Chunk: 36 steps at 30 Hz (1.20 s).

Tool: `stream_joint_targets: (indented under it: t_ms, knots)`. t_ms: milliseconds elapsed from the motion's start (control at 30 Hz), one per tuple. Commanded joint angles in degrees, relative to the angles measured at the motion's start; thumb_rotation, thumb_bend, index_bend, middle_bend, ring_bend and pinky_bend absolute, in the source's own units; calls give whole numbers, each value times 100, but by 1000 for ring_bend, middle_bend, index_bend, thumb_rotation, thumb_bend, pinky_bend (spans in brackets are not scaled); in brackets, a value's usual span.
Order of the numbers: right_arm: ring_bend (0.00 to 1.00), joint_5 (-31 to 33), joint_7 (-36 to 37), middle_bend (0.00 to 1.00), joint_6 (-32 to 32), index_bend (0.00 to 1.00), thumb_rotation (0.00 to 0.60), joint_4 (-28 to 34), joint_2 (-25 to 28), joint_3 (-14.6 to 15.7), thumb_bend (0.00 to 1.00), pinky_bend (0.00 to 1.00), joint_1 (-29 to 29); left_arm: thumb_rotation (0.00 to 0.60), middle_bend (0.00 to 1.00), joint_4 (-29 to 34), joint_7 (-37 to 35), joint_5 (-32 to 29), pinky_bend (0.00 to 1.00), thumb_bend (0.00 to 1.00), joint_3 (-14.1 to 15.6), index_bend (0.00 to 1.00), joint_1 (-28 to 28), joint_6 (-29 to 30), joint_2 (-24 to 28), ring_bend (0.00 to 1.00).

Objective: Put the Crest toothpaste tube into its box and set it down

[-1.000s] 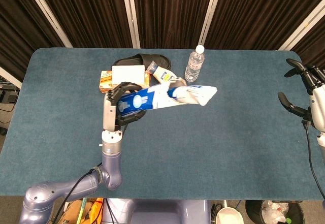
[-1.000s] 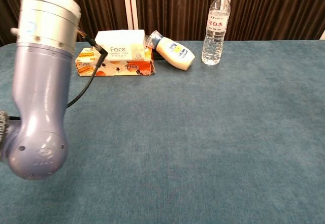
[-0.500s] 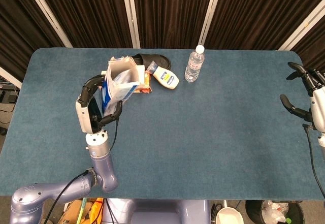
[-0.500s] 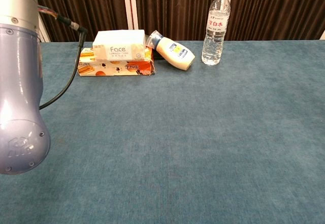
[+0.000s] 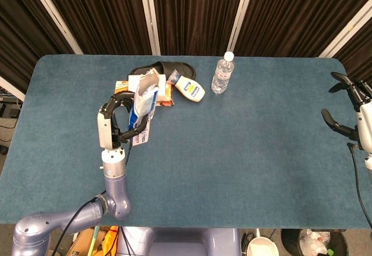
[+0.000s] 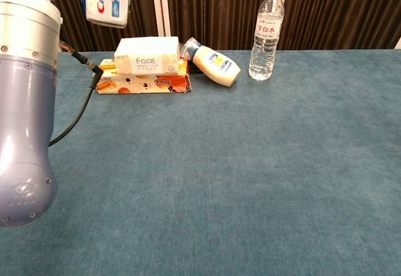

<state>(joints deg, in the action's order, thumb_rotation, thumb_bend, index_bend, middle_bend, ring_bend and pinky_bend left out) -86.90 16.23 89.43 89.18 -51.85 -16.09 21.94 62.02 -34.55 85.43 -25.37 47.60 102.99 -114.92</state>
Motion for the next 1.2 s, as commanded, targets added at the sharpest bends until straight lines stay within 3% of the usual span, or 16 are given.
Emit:
stream_joint_targets:
  t_ms: [33,433,667,800,933,1067,1200]
  knots:
    - [330,-5,3,441,15,181,600,9,1,1,310,441,-16,600,588,-140,153,106,719,587,184,484,-69,-98,117,621]
    - [330,-128,-158,441,262,181,600,318,67,-19,309,441,-142,600,600,-257,1204,-44,713,574,1398,501,-859,-1193,811,628]
    - [329,-217,-365,440,264,181,600,627,131,-20,309,441,-146,600,591,-27,2037,-432,700,572,1782,488,-1095,-2077,998,623]
    - [330,-247,-472,441,270,181,600,760,131,-20,310,441,-149,600,559,66,2331,-477,672,553,1828,474,-1036,-2377,1006,598]
    - [330,-256,-564,441,271,181,600,869,114,-15,309,441,-160,600,483,198,2713,-496,569,488,1932,428,-933,-2799,1052,516]
    - [330,-274,-629,441,278,181,600,944,107,-8,309,441,-177,600,337,485,3082,-556,355,361,2043,319,-904,-3148,1201,318]
    - [329,-290,-666,440,287,181,600,998,104,5,310,441,-199,600,214,780,3391,-663,228,289,2062,216,-972,-3233,1331,192]
